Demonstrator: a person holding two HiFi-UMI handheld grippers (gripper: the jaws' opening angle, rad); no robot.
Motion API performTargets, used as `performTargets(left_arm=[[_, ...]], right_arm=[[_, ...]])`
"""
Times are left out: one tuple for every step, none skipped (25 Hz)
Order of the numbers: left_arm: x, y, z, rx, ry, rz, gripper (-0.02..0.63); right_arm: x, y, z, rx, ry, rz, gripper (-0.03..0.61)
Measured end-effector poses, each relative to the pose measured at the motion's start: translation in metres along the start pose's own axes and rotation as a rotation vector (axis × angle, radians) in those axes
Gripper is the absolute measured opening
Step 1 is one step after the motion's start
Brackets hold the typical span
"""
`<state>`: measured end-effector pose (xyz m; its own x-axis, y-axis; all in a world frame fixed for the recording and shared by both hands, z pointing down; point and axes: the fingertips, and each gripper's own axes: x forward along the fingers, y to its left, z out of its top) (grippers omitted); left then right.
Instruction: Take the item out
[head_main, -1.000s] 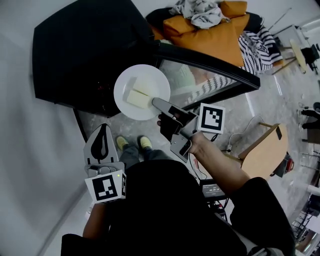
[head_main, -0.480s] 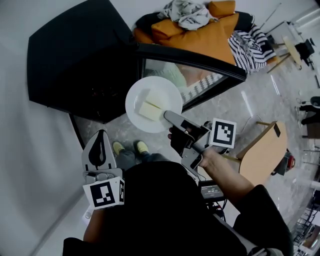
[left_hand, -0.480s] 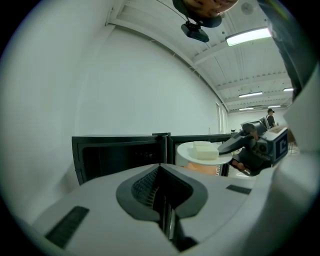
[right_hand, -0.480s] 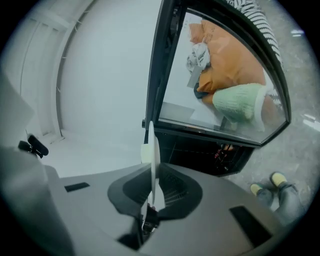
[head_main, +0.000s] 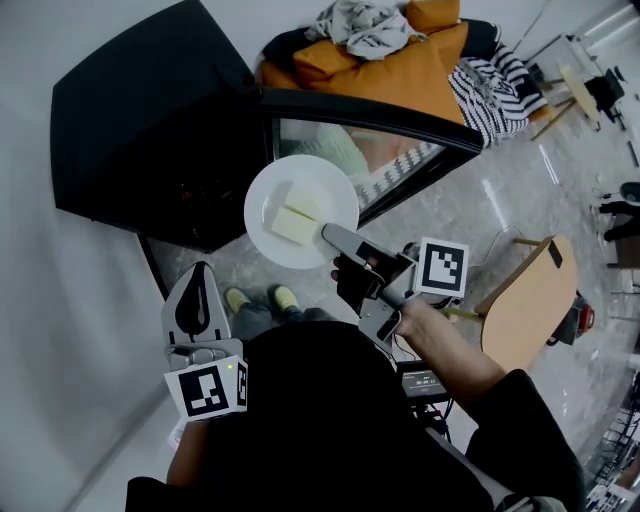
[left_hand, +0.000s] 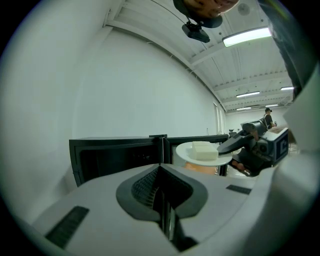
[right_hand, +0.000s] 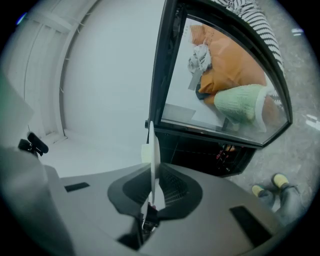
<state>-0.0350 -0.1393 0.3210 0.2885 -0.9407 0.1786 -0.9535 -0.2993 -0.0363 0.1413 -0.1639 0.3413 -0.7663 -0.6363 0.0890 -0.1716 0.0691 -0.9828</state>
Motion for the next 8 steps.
performTargets(left_arm=[[-0.0005, -0.0003, 0.0012, 0.001, 0.000, 0.002, 0.009], [-0.0011, -0.0004, 0.0024, 0.003, 0.000, 0.005, 0.009], [-0.0016, -0.0003, 0.0033, 0.004, -0.001, 0.009, 0.009], [-0.0020, 0.0000, 0.0037, 0.005, -0.003, 0.012, 0.009], [-0.0024, 0.0003, 0.0033, 0.006, -0.004, 0.015, 0.009], [-0.0029, 0.0005, 0.0023, 0.005, -0.003, 0.018, 0.009], [-0.0034, 0.0007, 0.0009, 0.003, -0.002, 0.021, 0.009], [-0.0039, 0.0008, -0.0006, 0.001, -0.001, 0.024, 0.009]], right_arm=[[-0.0002, 0.0004, -0.0003, 0.001, 0.004, 0.001, 0.028], [-0.0004, 0.0006, -0.0005, 0.000, 0.008, 0.002, 0.029], [-0.0003, 0.0007, -0.0005, -0.003, 0.012, 0.003, 0.029], [0.0002, 0.0006, -0.0003, -0.009, 0.015, 0.005, 0.028], [0.0009, 0.0003, -0.0002, -0.017, 0.017, 0.006, 0.029], [0.0016, -0.0003, -0.0001, -0.025, 0.019, 0.006, 0.029], [0.0024, -0.0011, -0.0002, -0.032, 0.020, 0.006, 0.029], [0.0033, -0.0019, -0.0004, -0.040, 0.022, 0.006, 0.029]])
